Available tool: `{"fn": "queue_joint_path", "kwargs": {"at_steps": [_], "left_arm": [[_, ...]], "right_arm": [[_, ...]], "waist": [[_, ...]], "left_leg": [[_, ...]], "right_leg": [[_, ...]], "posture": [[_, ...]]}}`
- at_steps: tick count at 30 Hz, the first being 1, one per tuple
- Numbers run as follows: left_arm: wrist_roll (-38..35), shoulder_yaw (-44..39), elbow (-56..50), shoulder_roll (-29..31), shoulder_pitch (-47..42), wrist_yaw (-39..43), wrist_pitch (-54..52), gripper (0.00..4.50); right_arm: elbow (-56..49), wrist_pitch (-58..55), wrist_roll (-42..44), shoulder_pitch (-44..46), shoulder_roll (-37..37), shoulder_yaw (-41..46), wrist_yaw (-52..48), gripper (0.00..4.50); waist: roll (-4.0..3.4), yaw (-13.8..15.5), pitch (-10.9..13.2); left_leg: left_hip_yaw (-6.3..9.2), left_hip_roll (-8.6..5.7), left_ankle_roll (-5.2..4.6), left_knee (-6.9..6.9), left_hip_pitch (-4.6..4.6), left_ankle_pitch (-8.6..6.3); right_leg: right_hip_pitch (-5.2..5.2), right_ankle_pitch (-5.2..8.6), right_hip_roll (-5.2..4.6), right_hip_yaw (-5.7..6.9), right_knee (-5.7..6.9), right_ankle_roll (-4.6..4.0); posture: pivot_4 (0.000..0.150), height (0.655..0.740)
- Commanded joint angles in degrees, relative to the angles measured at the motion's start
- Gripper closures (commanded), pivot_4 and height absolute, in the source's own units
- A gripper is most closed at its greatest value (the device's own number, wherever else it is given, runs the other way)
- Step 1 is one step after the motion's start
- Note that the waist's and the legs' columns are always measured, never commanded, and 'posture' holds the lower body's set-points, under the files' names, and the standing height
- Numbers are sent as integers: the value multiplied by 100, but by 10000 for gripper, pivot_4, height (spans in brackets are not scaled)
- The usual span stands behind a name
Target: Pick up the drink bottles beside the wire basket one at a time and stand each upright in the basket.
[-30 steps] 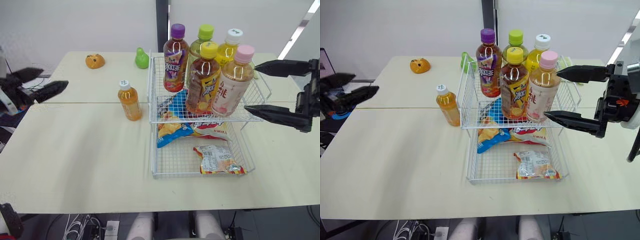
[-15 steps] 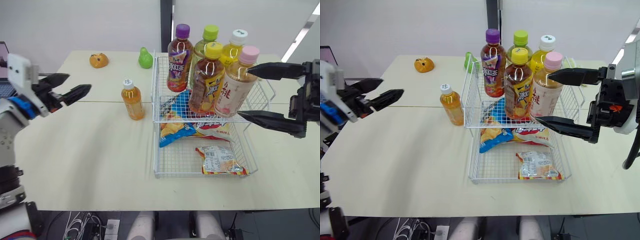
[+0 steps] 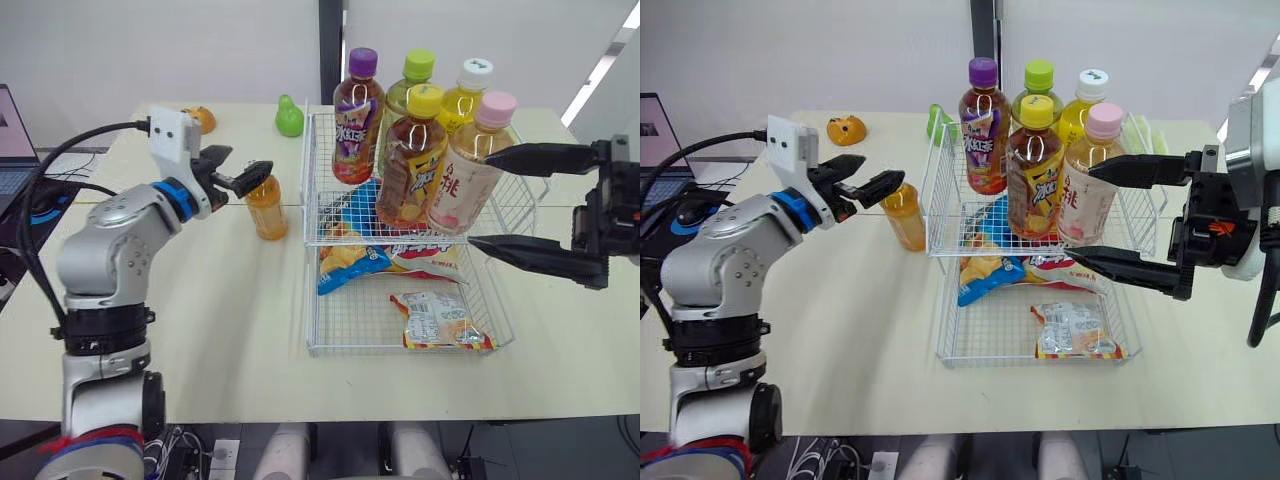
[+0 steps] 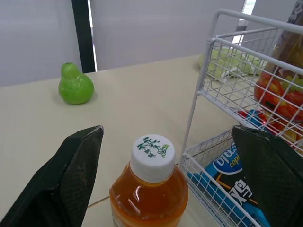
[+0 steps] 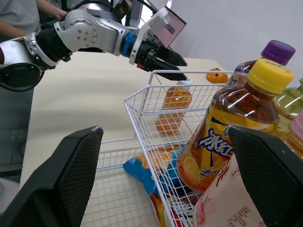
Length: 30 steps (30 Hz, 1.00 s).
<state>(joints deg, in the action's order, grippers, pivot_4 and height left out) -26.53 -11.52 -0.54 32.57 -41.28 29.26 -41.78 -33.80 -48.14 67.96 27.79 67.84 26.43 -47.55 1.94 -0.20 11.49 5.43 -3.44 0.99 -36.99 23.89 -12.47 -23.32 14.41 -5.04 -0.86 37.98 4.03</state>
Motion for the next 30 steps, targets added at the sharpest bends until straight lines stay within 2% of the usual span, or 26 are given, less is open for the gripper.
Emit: {"fn": "queue_joint_path", "kwargs": {"at_steps": [1,14,17,24,25,30], "left_arm": [[263,89,206,-167,-265,-254,315,211],[604,321,555,-424,-354,-410,480,211],[622,288,564,-464,-333,-444,491,6162],[577,241,533,-518,-255,-423,466,29970],[577,237,520,-517,-240,-417,464,31395],[552,227,377,-450,-176,-315,459,31352]], "right_arm": [[-74,13,149,66,102,234,84,0],[-154,29,184,-73,79,344,169,0],[-168,47,179,-118,72,369,173,0],[-132,76,161,-117,99,373,148,0],[-130,79,155,-118,99,373,147,0],[-129,104,83,-167,74,391,137,0]], "waist": [[1,6,0],[1,7,-1],[1,8,-1],[1,8,-1],[1,9,-1],[1,10,-1]], "left_leg": [[0,-1,0,-1,0,0],[0,-2,0,-1,0,0],[0,-2,0,-1,0,0],[1,-2,0,-1,0,0],[1,-2,0,-1,0,0],[0,-2,0,-1,0,0]], "right_leg": [[1,0,0,0,0,0],[1,0,0,0,0,0],[1,0,0,0,-1,0],[1,0,0,0,0,0],[1,0,0,0,-1,0],[2,0,0,0,-1,0]], "posture": [[1500,7400],[1500,7400],[1500,7400],[1500,7400],[1500,7400],[1500,7400]]}}
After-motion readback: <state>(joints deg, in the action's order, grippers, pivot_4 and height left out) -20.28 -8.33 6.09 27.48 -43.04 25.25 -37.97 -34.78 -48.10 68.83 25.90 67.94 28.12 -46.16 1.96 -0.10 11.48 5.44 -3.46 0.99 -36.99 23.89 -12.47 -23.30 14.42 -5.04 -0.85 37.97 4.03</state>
